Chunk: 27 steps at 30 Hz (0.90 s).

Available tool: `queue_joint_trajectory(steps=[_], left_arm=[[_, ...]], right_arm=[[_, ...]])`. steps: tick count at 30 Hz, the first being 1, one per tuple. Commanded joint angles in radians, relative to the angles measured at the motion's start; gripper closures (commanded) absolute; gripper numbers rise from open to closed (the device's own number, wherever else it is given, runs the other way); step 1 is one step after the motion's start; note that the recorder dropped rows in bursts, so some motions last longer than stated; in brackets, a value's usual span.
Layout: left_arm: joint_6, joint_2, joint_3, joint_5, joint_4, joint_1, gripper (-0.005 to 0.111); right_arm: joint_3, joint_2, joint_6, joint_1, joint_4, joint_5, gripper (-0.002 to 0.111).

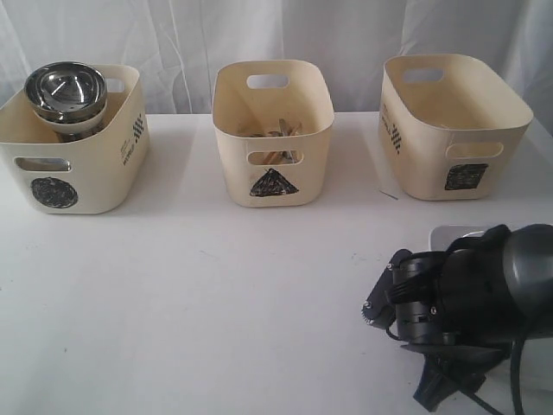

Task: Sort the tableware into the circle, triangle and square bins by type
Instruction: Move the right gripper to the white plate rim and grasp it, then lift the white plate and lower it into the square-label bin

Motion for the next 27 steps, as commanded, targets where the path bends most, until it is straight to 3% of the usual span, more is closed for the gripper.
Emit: queue_joint_trajectory(steps=[1,4,10,17,27], left_arm=[[-0.006,-0.004,0.004,-0.004,-0.006,-0.002,0.107],[-0.006,-0.004,0.004,-0.004,-0.006,-0.002,0.107],[-0.006,-0.004,0.004,-0.004,-0.006,-0.002,0.107],[-0.006,-0.004,0.004,-0.004,-0.006,-0.002,0.107],[-0.006,-0.004,0.004,-0.004,-0.006,-0.002,0.107]], right_arm=[[0.005,0.047,0.012,-0.035,0.01,-0.067,0.054],[0.008,0.06,0.03,-0.035,0.014,-0.084,0.063],[0.02,0.058,0.085,-0.035,0.041,-0.127,0.108],[0.02,-0.086,0.104,-0.013,0.05,-0.143,0.108],[0.012,-0.48,0.098,0.037,0.08,-0.102,0.108]])
